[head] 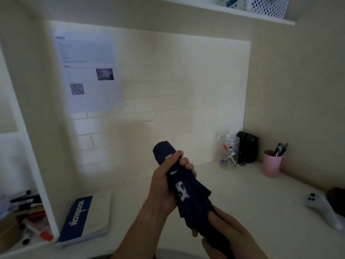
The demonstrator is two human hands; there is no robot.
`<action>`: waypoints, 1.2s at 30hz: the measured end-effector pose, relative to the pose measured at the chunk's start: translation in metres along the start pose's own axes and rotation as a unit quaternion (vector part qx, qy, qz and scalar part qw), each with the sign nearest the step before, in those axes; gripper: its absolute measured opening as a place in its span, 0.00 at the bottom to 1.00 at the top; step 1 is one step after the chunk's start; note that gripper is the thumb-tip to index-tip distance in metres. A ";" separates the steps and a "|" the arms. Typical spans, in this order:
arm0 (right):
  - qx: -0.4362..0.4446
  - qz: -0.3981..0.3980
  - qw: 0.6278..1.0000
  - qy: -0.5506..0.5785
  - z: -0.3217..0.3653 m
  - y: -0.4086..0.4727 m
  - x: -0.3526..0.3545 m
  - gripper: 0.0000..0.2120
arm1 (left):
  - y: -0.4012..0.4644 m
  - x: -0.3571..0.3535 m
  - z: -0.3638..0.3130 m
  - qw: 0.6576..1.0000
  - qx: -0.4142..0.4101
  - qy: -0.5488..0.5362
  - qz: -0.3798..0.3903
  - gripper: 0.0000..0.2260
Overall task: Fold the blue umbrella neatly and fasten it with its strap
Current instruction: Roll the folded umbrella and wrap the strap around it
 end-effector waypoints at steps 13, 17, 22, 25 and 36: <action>0.000 -0.145 0.989 -0.035 -0.010 -0.007 -0.004 0.17 | -0.022 0.000 0.041 0.992 -0.005 0.111 -0.066 0.10; -0.039 -0.104 0.993 -0.043 -0.002 -0.008 -0.006 0.23 | -0.024 -0.001 0.048 0.988 0.004 0.136 -0.077 0.09; 0.085 -0.221 0.956 -0.175 -0.001 -0.014 -0.004 0.24 | -0.020 -0.006 0.055 0.971 -0.051 0.177 -0.151 0.13; 0.037 -0.175 0.981 -0.082 0.001 -0.018 -0.002 0.23 | -0.019 -0.009 0.061 0.970 -0.035 0.201 -0.136 0.13; -0.160 0.069 0.980 0.093 -0.017 -0.091 0.038 0.27 | -0.050 0.006 0.065 0.996 0.007 0.049 -0.069 0.18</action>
Point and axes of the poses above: each hand's wrist, its own y-axis towards the middle knuckle, its own x-axis out of the back of the hand, z = x × y, the point moved 4 cm from there along y, towards the middle knuckle, and after that the axes turned 10 degrees about -y, right-handed, at the moved point
